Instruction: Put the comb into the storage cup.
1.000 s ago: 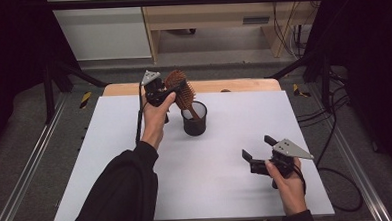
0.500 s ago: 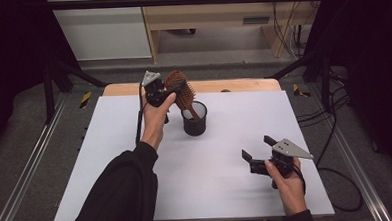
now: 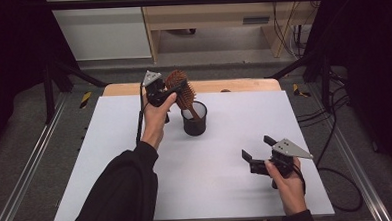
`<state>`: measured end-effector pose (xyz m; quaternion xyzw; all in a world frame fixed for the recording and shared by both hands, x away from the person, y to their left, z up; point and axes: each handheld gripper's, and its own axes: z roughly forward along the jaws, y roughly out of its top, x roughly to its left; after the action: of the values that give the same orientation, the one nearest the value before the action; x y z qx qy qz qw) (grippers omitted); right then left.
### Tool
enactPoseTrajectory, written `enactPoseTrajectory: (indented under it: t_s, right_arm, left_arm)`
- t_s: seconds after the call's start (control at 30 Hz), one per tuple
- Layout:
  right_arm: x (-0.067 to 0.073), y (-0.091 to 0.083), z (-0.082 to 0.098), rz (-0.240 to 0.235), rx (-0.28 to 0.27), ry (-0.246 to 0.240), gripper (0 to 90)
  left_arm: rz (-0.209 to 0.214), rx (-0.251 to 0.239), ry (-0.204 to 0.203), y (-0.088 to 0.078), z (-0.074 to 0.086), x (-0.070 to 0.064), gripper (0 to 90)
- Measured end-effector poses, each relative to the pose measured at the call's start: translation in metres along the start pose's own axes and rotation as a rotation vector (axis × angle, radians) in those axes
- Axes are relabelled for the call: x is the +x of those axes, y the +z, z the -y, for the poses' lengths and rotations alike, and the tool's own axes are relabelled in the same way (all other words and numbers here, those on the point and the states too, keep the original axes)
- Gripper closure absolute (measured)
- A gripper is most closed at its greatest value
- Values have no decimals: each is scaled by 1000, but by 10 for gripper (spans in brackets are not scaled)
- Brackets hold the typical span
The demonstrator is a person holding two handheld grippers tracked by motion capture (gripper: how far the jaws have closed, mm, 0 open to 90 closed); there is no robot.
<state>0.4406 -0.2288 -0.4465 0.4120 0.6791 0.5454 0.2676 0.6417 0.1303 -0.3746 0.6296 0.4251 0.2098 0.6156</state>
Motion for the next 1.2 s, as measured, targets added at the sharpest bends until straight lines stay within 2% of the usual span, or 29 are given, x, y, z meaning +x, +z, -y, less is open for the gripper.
enactPoseTrajectory:
  t_s: [0.2, 0.37, 0.57, 0.73, 0.87, 1.0, 1.13, 1.2]
  right_arm:
    - [0, 0, 0, -4, 1, 2, 27]
    - [0, 0, 0, -4, 1, 3, 27]
    - [0, 0, 0, -5, 3, 2, 28]
    - [0, 0, 0, -6, 3, 3, 28]
    - [0, 0, 0, -8, 4, 3, 27]
    - [0, 0, 0, -9, 3, 5, 27]
    - [0, 0, 0, -9, 4, 7, 27]
    - [0, 0, 0, -11, 4, 5, 28]
  left_arm:
    - [-25, 9, 27, 0, 0, 0, 350]
    - [-30, 12, 20, -1, 1, 3, 329]
    - [-34, 7, 34, -2, 1, 3, 314]
    - [-50, 14, 75, -2, 1, -1, 281]
    - [-62, 4, 85, -3, 1, -2, 266]
    - [-70, -2, 100, -3, 0, -3, 230]
    - [-74, -4, 98, -3, 0, -4, 200]
    - [-80, -2, 100, -3, 0, -4, 151]
